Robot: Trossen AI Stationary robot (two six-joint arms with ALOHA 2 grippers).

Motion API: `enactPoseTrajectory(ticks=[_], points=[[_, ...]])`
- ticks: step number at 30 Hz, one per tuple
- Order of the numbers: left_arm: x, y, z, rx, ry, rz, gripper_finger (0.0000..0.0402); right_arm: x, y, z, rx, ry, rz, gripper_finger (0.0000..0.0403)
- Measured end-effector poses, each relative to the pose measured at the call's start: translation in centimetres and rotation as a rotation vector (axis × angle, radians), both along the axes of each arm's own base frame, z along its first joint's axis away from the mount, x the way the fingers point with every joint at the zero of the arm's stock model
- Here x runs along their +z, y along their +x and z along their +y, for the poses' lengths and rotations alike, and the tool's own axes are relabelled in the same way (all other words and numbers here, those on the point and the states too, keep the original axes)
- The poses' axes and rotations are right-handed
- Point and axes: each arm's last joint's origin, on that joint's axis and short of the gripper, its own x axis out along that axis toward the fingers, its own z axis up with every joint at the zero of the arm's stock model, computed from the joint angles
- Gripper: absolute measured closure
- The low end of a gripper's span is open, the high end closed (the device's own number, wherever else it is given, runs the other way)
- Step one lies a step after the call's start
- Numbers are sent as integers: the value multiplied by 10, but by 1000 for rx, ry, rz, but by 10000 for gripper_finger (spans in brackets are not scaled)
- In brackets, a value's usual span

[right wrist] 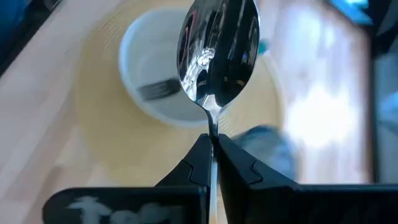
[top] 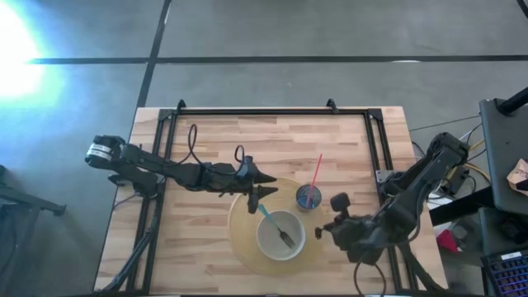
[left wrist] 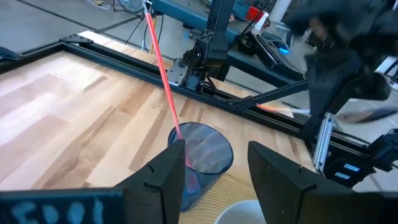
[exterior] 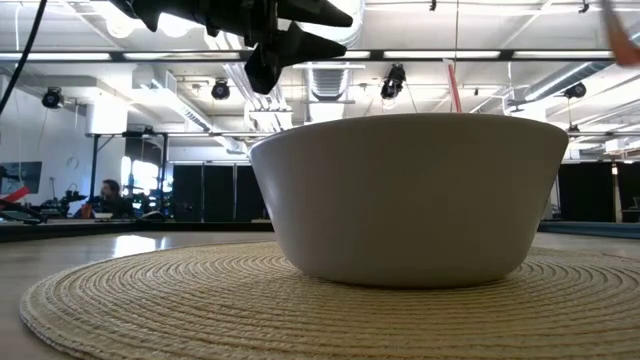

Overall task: Pick & Place Utensil
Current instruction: Put the orange spoon into the white bowl on the brown mat

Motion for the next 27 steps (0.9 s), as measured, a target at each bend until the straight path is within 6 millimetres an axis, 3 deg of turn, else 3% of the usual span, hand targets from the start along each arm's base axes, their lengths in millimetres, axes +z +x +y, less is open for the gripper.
enactPoseTrajectory(ticks=[10,27], points=[[12,3,-1,-40,-14,-45,234,48,21,-21,83,-117,-105,392],[66,-6,0,-112,-7,35,234,88,37,-60,93,-391,-106,392]])
